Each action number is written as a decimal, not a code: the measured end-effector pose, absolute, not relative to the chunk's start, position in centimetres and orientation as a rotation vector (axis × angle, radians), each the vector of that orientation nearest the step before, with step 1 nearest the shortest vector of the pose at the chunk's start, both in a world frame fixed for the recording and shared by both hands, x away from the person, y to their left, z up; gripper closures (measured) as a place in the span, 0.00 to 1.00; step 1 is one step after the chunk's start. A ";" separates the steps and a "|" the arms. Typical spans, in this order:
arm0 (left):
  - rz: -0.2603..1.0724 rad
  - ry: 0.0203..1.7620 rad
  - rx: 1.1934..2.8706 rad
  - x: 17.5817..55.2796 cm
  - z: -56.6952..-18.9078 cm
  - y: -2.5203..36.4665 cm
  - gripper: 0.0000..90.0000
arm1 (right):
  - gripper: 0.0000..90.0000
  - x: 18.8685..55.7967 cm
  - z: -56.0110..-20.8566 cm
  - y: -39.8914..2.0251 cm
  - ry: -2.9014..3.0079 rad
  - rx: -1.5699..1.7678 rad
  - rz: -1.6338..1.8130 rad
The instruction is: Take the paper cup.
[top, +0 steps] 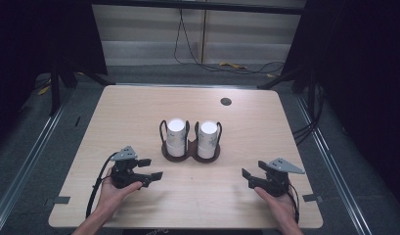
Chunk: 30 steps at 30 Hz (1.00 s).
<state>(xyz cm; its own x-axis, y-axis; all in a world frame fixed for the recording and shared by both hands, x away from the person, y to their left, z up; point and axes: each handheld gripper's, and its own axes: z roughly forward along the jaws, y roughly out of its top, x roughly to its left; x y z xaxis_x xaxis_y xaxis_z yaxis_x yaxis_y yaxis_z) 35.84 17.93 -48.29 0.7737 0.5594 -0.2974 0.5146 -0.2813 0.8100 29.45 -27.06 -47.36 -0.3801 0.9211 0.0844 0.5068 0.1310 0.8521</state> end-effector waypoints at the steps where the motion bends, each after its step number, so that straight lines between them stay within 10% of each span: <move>1: 0.052 0.812 1.937 35.9 -48.3 17.9 0.26 | 0.29 29.5 -47.4 -27.1 1.949 1.372 1.174; 30: 0.043 0.803 1.944 36.3 -47.8 17.5 0.26 | 0.33 29.5 -47.4 -26.7 2.035 1.363 1.212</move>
